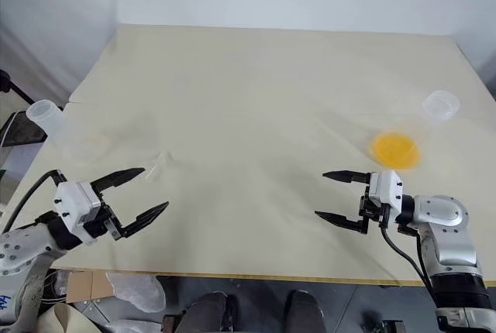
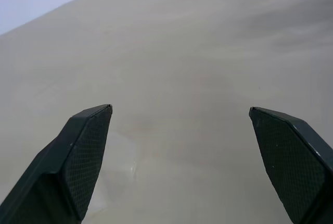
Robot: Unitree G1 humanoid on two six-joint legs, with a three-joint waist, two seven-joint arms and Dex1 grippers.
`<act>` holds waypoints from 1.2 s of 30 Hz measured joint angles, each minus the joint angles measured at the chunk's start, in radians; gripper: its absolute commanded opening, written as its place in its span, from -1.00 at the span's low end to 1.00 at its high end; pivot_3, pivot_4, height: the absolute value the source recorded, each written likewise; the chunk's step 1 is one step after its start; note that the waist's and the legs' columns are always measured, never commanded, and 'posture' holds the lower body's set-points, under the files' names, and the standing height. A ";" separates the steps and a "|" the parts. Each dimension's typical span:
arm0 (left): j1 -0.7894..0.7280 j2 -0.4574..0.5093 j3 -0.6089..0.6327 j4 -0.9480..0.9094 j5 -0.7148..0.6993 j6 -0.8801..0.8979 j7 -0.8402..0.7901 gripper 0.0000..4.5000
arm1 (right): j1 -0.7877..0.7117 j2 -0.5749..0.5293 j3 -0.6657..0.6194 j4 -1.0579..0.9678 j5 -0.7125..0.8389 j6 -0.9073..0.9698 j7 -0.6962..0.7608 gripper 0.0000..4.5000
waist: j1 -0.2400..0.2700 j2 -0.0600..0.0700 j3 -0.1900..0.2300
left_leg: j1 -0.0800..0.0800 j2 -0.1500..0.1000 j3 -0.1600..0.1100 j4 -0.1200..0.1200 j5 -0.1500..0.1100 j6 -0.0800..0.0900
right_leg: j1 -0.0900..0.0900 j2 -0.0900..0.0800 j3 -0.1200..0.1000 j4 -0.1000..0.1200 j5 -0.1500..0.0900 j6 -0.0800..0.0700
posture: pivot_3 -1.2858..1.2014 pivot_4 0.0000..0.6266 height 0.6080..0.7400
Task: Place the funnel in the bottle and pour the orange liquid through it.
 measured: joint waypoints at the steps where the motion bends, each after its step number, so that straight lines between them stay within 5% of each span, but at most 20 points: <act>1: -0.001 0.000 0.000 0.000 -0.002 0.001 0.000 1.00 | 0.000 0.000 0.000 0.000 0.000 0.000 -0.003 0.97 | 0.000 0.000 0.000 | 0.000 0.000 0.000 0.000 0.000 0.000 | 0.000 0.000 0.000 0.000 0.000 0.000 | 0.03 -0.52 1.00; 13: 0.015 -0.108 0.063 -0.003 -0.051 0.014 0.109 1.00 | -0.065 0.080 0.021 -0.019 0.007 0.042 -0.059 0.97 | -0.007 0.000 0.000 | 0.001 0.003 0.000 0.000 0.000 0.000 | 0.000 0.001 0.000 0.001 0.000 0.000 | 0.03 -0.52 1.00; 19: 0.242 -0.457 0.306 0.018 -0.109 -0.005 0.434 1.00 | -0.231 0.290 0.150 -0.095 0.029 0.158 -0.194 0.97 | 0.002 -0.003 0.000 | 0.000 0.004 -0.001 0.002 -0.001 -0.001 | -0.001 0.000 0.001 0.002 0.000 0.000 | 0.03 -0.52 1.00; 24: 0.284 -0.508 0.337 0.017 -0.124 -0.012 0.473 1.00 | -0.260 0.313 0.171 -0.094 0.021 0.161 -0.202 0.97 | 0.022 -0.004 0.000 | -0.001 0.003 -0.002 0.005 -0.003 0.001 | 0.000 0.000 0.001 0.001 0.000 0.000 | 0.03 -0.52 1.00; 30: 0.281 -0.506 0.339 -0.001 -0.139 -0.014 0.485 1.00 | -0.275 0.313 0.178 -0.077 0.005 0.156 -0.191 0.97 | 0.023 -0.005 0.000 | -0.002 0.004 -0.002 0.011 -0.007 0.001 | 0.001 0.001 0.001 0.002 0.000 0.000 | 0.03 -0.52 1.00; 33: 0.062 -0.295 0.334 0.011 -0.145 0.132 0.566 1.00 | -0.275 0.309 0.182 -0.041 -0.008 0.153 -0.170 0.97 | 0.016 -0.005 0.000 | -0.002 0.006 0.000 0.014 -0.009 -0.001 | 0.000 0.007 0.003 0.005 0.000 0.000 | 0.03 -0.52 1.00; 36: -0.066 -0.192 0.331 0.070 -0.143 0.236 0.624 1.00 | -0.275 0.311 0.184 -0.040 -0.015 0.152 -0.168 0.97 | 0.007 -0.005 0.000 | -0.002 0.006 0.000 0.015 -0.010 -0.001 | -0.001 0.007 0.004 0.007 0.000 0.000 | 0.03 -0.52 1.00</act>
